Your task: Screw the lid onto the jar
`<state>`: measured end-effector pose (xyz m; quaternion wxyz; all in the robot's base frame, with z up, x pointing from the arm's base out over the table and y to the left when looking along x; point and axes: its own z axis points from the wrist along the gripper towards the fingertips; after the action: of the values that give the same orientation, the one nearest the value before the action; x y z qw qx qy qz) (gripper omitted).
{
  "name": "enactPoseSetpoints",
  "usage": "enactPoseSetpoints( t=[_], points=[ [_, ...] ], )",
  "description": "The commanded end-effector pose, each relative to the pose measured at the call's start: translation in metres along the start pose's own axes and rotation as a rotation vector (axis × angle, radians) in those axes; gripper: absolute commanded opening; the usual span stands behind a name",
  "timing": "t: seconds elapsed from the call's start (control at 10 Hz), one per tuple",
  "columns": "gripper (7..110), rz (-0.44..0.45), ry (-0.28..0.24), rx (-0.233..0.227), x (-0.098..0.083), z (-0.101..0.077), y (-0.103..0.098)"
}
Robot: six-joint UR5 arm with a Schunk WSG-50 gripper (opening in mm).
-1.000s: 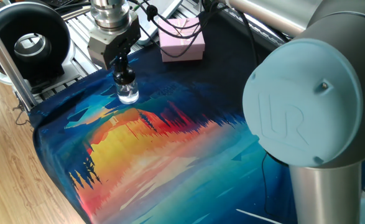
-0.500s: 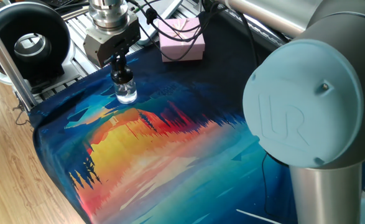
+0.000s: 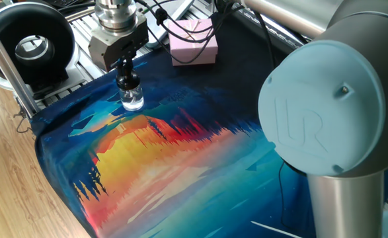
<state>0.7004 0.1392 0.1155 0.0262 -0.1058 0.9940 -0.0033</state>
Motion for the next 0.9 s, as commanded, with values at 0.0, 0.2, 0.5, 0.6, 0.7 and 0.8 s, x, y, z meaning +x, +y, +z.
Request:
enactPoseSetpoints(
  t=[0.0,0.2,0.5,0.6,0.7,0.8],
  points=[
    [22,-0.037,0.008,-0.022,-0.001,-0.002,0.001],
    [44,-0.072,0.025,-0.03,-0.001,-0.006,0.004],
    [44,-0.147,0.029,-0.002,-0.004,-0.009,-0.004],
    [44,-0.21,0.051,-0.023,0.002,-0.01,0.001],
    [44,-0.285,0.049,-0.042,0.002,-0.011,0.005],
    [44,-0.322,0.029,-0.083,0.001,-0.01,0.018]
  ],
)
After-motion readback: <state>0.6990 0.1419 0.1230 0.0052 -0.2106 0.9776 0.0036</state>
